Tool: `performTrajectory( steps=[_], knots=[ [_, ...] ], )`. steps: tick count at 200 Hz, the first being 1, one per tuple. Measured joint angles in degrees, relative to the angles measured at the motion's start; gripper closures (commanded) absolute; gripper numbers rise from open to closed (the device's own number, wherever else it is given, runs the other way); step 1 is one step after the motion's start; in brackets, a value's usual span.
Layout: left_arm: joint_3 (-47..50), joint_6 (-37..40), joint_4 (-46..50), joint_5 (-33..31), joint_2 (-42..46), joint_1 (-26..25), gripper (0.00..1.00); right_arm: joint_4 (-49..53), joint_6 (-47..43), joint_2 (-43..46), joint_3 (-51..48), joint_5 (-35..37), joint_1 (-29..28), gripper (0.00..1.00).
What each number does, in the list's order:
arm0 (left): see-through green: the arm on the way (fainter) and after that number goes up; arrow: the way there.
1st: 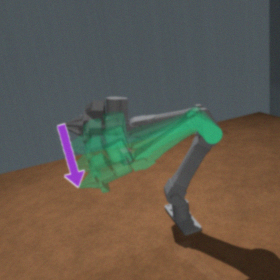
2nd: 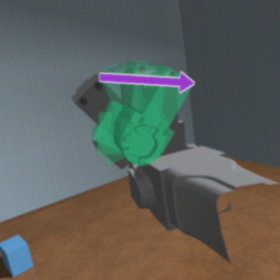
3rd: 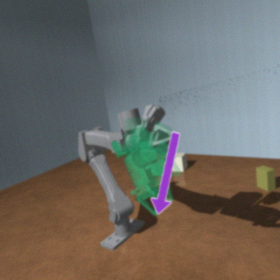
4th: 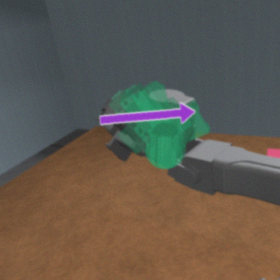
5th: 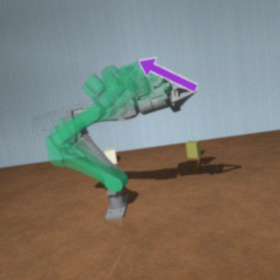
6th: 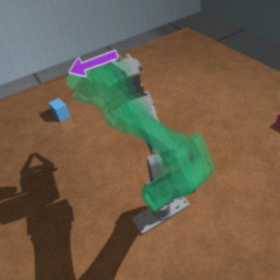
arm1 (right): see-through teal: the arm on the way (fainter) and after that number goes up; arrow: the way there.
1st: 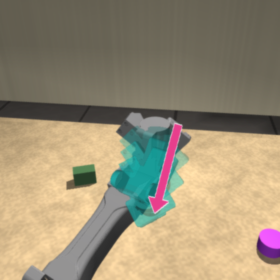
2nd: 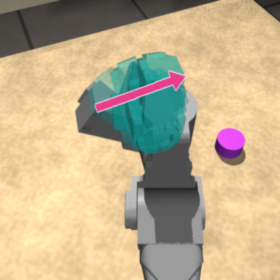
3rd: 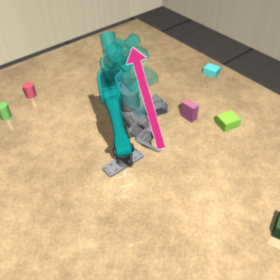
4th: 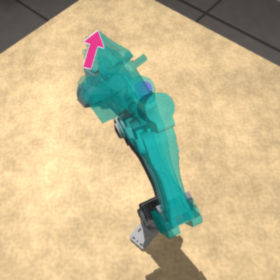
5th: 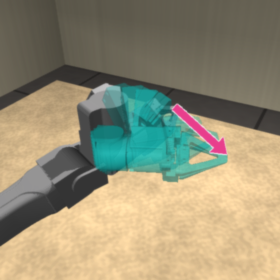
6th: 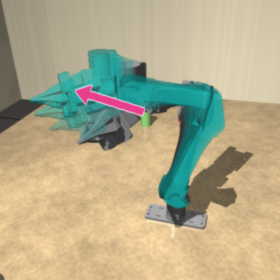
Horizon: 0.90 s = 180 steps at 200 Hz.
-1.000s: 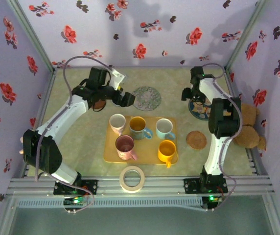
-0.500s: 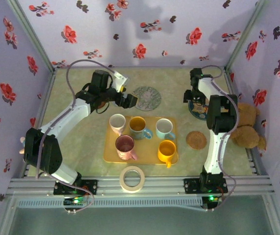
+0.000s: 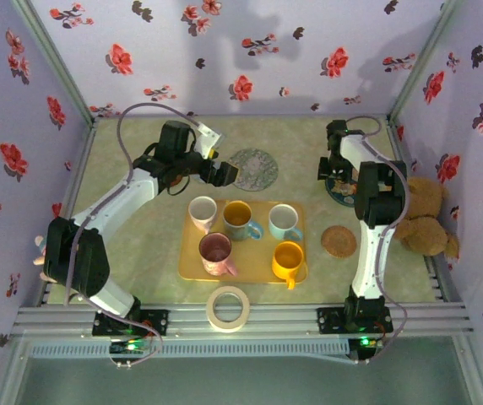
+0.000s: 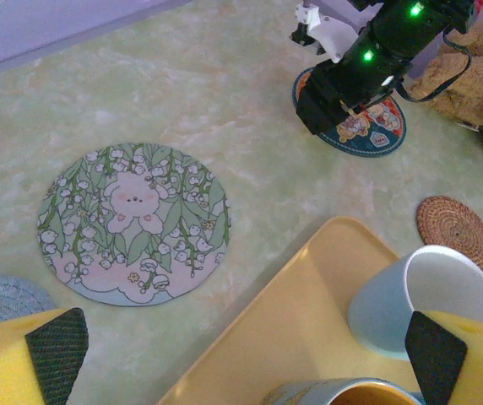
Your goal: Place the cup by the coaster
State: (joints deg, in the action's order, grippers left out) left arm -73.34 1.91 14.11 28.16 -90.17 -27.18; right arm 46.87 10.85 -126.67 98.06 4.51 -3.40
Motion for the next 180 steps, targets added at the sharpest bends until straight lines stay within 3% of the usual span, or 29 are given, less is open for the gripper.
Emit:
performTrajectory(
  steps=[95,180],
  knots=[
    [-0.48,0.00,0.04,-0.04,-1.01,0.00,0.01,0.24,0.00,0.04,-0.02,0.07,0.55,1.00],
    [-1.18,0.00,0.09,-0.72,-1.07,0.00,0.00,0.15,0.15,0.33,-0.20,-0.33,0.55,1.00]
  ],
)
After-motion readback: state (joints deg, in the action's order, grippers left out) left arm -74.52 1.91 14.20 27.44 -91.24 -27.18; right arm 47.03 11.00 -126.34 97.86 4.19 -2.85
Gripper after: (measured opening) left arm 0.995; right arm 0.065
